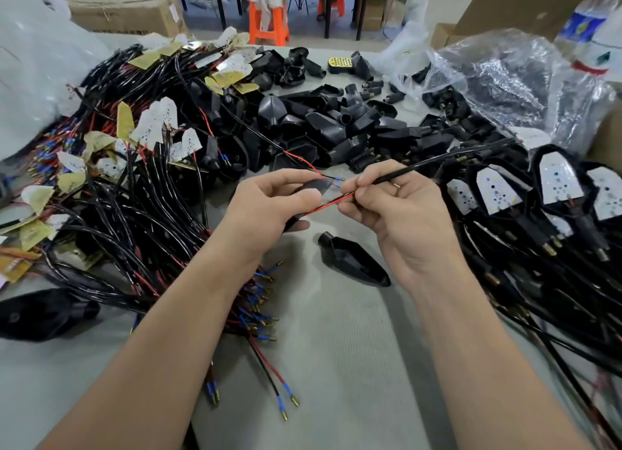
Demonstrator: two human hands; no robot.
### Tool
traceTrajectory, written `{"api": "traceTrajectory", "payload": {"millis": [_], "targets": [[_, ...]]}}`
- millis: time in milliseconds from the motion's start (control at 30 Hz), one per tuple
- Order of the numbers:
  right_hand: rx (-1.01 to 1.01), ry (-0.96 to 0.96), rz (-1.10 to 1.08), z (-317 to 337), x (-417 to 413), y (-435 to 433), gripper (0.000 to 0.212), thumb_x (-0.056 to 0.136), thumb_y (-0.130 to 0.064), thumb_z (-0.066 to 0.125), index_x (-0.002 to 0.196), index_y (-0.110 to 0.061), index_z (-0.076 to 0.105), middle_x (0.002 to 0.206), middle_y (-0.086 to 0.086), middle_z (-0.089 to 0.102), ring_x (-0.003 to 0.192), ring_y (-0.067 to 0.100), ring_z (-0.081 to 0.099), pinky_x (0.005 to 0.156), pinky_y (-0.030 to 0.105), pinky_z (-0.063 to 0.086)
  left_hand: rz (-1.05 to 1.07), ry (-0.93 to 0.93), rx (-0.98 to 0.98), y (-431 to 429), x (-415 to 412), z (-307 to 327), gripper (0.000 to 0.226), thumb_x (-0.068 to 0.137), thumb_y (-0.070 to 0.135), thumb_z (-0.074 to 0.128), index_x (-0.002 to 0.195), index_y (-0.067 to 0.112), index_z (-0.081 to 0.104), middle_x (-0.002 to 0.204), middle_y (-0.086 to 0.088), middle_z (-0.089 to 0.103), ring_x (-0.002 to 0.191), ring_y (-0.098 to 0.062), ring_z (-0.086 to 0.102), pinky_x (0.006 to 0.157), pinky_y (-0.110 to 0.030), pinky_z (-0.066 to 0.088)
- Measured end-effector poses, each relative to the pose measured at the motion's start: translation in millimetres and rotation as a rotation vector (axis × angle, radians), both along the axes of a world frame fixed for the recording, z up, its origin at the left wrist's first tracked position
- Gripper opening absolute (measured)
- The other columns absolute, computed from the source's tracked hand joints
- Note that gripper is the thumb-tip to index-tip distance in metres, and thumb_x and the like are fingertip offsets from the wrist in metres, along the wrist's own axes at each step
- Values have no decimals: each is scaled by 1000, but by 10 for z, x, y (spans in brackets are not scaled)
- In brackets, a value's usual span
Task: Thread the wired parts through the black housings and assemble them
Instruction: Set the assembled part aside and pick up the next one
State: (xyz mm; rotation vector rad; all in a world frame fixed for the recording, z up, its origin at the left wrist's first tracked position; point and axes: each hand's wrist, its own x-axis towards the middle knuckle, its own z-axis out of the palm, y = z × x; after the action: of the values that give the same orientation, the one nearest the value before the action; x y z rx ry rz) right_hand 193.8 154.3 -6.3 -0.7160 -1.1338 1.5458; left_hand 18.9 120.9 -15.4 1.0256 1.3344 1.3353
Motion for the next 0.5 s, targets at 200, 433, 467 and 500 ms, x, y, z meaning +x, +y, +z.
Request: {"api": "traceTrajectory", "payload": {"millis": [200, 433, 467, 500], "targets": [[64, -110, -178, -19, -12, 15, 29, 90, 20, 53, 81, -5, 65, 75, 11, 73, 69, 18, 69, 70, 27, 60, -35, -7, -13, -41, 4, 34, 17, 93, 23, 70, 105, 21, 81, 99, -10, 79, 83, -14, 74, 57, -23, 55], [-16, -84, -91, -3, -36, -16, 28, 89, 19, 56, 80, -5, 66, 77, 12, 74, 61, 16, 67, 63, 22, 58, 31, -17, -59, -49, 31, 14, 17, 99, 25, 66, 104, 21, 82, 96, -5, 79, 82, -14, 76, 56, -25, 57], [-8, -90, -97, -3, -42, -16, 29, 89, 19, 56, 80, -6, 67, 77, 12, 74, 61, 16, 67, 63, 22, 58, 37, 25, -59, -42, 40, 0, 15, 98, 24, 67, 103, 21, 82, 92, -4, 79, 81, -12, 74, 58, -25, 57], [2, -96, -116, -4, -45, -14, 29, 90, 19, 56, 79, -6, 67, 76, 13, 74, 62, 16, 67, 63, 23, 58, 29, 71, -57, -38, 49, -10, 14, 97, 22, 69, 103, 22, 81, 89, -3, 78, 81, -11, 73, 60, -24, 58]]}}
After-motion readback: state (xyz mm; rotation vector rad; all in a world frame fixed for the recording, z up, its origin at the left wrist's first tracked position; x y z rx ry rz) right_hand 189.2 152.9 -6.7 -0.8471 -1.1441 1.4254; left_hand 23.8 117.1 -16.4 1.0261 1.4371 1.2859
